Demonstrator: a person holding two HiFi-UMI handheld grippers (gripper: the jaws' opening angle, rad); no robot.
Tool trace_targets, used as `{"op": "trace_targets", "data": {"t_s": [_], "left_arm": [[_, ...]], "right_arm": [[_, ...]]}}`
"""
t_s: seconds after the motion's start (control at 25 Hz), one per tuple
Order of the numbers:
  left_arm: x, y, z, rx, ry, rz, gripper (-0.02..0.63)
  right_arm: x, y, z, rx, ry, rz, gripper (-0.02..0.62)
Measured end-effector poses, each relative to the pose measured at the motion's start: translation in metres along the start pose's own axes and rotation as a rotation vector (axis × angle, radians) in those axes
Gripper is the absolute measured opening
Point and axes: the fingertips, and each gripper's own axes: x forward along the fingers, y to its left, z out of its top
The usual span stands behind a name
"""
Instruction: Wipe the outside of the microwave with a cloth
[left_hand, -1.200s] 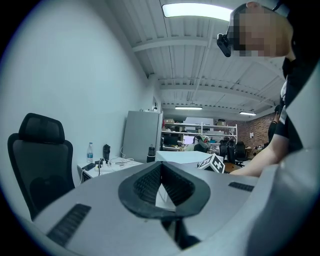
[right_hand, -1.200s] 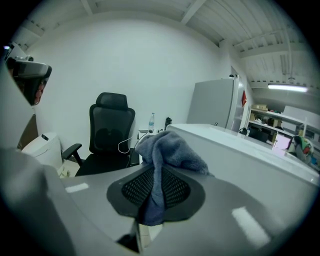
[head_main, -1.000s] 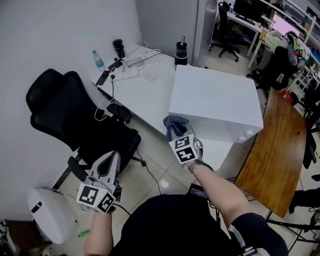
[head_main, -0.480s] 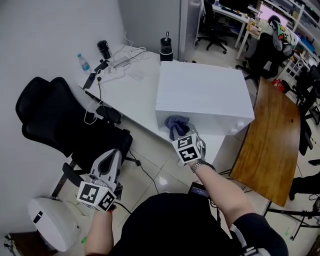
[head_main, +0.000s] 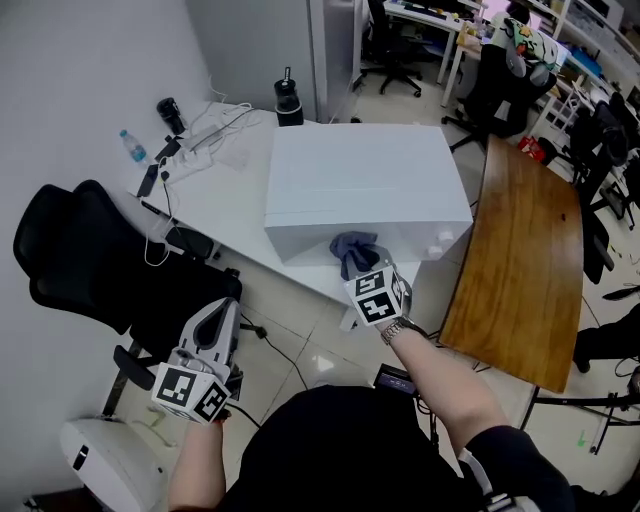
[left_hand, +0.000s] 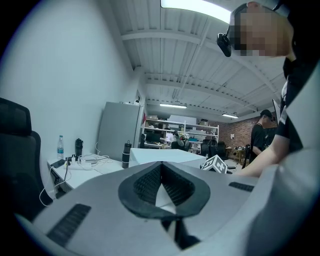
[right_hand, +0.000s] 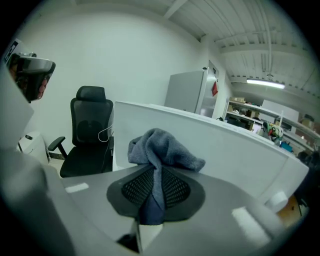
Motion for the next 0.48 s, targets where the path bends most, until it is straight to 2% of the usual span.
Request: {"op": "trace_targets", "data": {"t_s": [0.48], "left_arm": [[0.043, -0.064, 0.005, 0.016, 0.021, -0.038, 0.005]], "right_arm": [[-0.036, -0.072, -0.037, 0.039, 0.019, -0.045, 0.048]]}}
